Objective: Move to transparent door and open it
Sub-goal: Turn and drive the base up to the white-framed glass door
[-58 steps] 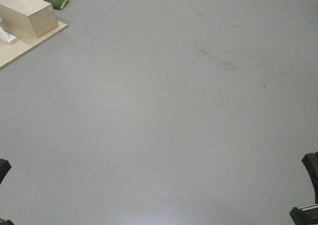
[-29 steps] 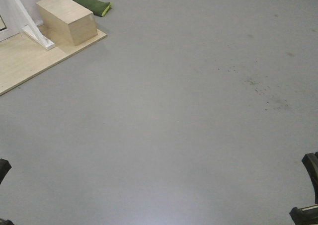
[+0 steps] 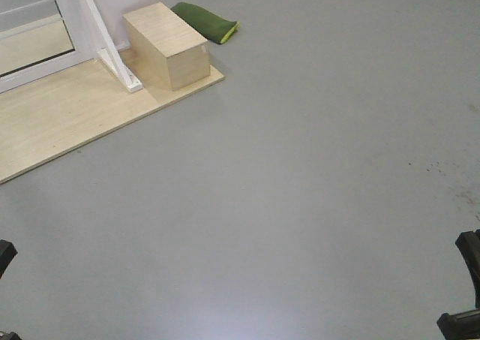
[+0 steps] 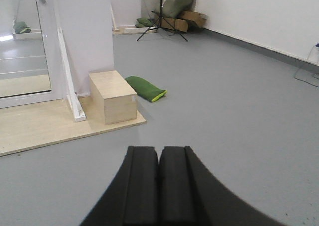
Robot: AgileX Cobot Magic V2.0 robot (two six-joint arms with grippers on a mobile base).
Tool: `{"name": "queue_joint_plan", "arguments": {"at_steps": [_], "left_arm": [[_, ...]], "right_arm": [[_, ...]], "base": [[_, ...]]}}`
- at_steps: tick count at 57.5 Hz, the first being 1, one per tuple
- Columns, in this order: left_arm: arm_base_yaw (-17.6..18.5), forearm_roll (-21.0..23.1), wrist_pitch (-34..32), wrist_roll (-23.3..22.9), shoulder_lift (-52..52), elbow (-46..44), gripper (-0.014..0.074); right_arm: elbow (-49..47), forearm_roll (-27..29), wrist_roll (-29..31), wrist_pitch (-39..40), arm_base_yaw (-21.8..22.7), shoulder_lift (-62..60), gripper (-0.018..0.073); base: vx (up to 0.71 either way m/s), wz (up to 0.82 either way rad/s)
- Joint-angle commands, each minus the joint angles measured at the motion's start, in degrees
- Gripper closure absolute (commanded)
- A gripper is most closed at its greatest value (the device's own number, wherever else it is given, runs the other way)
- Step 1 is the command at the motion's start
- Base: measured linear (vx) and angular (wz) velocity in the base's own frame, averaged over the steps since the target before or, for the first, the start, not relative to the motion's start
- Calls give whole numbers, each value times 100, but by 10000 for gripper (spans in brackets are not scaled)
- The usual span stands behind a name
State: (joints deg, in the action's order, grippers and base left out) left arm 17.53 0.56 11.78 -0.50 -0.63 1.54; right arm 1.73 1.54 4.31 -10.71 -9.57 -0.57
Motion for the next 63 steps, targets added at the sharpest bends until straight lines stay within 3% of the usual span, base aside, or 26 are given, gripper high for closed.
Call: {"name": "queue_joint_plan", "arguments": {"at_steps": [1, 63], "left_arm": [[22, 49, -448, -4, -17, 176, 602], [22, 49, -448, -4, -17, 176, 602]], "right_arm": [[73, -36, 17, 495, 20, -82, 559], [73, -36, 17, 495, 19, -82, 559]], "base": [[57, 37], [54, 52]]}}
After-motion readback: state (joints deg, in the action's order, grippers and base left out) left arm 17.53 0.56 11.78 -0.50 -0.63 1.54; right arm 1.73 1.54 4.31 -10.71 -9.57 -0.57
